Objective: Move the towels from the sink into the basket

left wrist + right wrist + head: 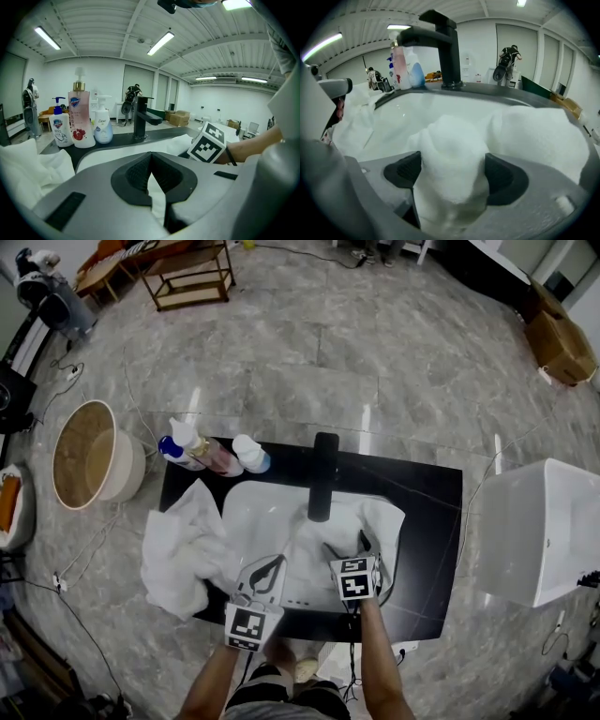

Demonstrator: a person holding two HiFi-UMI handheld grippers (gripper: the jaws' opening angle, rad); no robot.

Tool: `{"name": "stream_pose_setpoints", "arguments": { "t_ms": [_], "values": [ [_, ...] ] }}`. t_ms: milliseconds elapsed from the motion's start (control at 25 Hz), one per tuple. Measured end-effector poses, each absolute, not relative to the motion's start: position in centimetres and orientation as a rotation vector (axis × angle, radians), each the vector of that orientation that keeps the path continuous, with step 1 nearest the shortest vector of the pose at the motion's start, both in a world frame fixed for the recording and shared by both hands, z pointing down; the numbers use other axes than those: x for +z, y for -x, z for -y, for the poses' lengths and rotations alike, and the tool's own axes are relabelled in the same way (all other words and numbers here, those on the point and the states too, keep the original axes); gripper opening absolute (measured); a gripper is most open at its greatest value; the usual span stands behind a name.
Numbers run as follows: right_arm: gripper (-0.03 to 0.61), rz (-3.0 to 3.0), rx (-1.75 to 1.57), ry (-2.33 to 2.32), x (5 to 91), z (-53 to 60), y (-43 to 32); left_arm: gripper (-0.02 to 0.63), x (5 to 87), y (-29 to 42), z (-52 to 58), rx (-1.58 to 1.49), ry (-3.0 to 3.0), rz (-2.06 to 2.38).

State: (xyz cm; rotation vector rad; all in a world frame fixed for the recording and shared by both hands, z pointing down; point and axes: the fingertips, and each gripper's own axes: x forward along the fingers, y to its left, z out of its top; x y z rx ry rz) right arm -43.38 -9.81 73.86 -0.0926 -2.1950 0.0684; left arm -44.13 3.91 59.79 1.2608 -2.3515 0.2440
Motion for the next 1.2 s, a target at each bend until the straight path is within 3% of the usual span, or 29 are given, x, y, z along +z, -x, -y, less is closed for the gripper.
{"name": "stream_pose_setpoints", "arguments": {
  "t_ms": [200,680,840,1200],
  "values": [
    [0.461,2.088,0.027,0.132,77.3,9.9,43.7,0.009,60.3,44.9,-4.6,0.242,-1.24,2.356],
    [0.472,2.085,-0.01,0.143,79.8,9.1,45.0,0.009,61.7,45.0,-6.0,0.231,-1.187,2.35],
    [0.423,2.085,0.023,0.146,80.0,8.8,44.9,0.009,61.8,45.0,-6.3,0.235,-1.179,2.35],
    [0.216,2.101,0.101,0.145,79.3,8.6,44.2,0.009,60.4,45.7,-7.4,0.231,-1.155,2.384]
  ]
}}
